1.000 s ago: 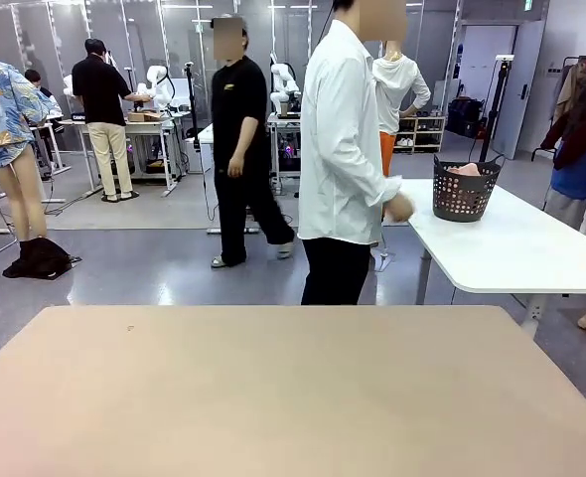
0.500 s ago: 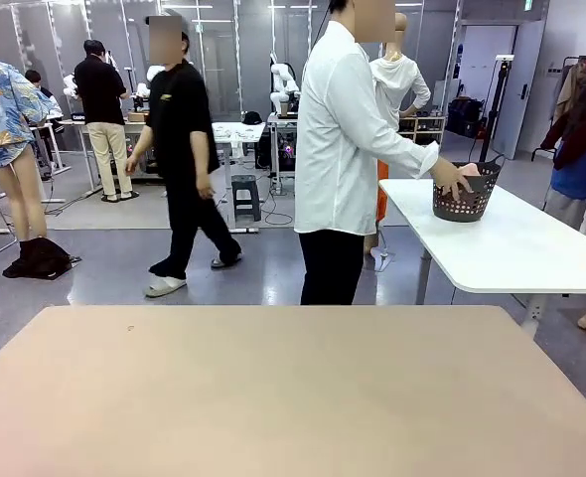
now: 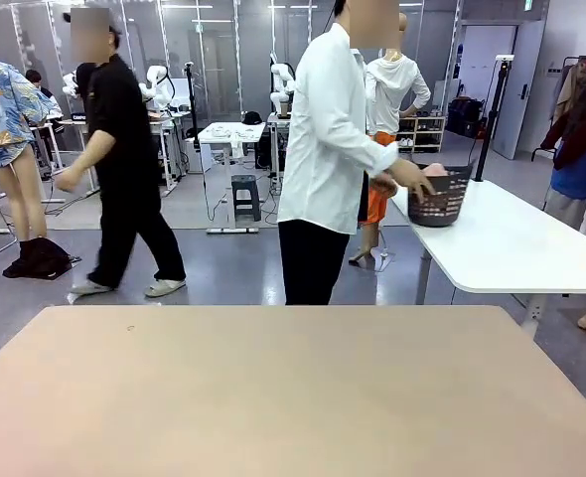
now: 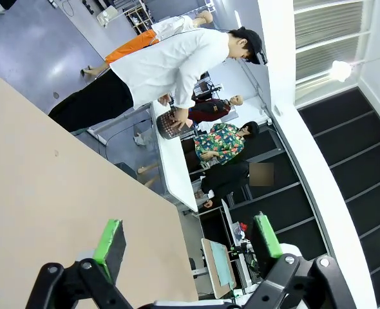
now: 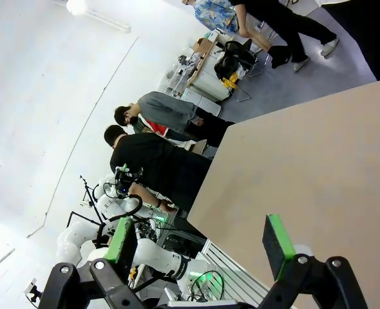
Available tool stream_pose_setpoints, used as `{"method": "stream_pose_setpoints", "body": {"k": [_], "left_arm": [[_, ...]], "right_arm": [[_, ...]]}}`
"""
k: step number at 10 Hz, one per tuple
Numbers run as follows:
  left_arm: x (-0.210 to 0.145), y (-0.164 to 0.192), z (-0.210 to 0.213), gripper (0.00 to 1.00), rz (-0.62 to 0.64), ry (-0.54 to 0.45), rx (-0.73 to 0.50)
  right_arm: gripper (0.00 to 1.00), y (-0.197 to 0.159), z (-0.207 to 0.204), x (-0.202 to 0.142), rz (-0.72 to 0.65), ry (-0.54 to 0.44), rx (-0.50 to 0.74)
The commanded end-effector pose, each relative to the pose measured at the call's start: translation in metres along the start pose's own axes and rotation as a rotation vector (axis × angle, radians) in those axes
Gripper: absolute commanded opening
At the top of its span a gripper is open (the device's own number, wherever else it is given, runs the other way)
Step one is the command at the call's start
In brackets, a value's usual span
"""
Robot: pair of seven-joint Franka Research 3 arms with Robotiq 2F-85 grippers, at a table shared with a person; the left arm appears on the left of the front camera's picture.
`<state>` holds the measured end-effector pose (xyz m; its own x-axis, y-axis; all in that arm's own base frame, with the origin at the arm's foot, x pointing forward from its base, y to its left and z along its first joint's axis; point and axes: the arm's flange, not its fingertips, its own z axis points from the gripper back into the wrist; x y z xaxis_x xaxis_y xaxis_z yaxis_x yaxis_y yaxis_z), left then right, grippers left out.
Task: Fold the towel.
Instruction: Grab the top end of the 100 cm Hotel Towel extended by the human.
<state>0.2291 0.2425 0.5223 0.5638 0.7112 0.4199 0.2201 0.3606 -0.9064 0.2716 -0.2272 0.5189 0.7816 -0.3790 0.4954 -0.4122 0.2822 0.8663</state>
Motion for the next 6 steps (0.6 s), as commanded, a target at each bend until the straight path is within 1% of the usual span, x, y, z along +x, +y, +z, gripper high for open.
{"method": "stream_pose_setpoints", "body": {"k": [1, 6], "left_arm": [[0.0009, 0.0010, 0.0000, 1.00, -0.013, 0.005, -0.010], [0.0009, 0.0010, 0.0000, 1.00, -0.013, 0.005, -0.010]], "right_arm": [[1.00, 0.0010, 0.0008, 0.0018, 0.013, -0.002, 0.007], [1.00, 0.0010, 0.0008, 0.0018, 0.013, -0.002, 0.007]]}}
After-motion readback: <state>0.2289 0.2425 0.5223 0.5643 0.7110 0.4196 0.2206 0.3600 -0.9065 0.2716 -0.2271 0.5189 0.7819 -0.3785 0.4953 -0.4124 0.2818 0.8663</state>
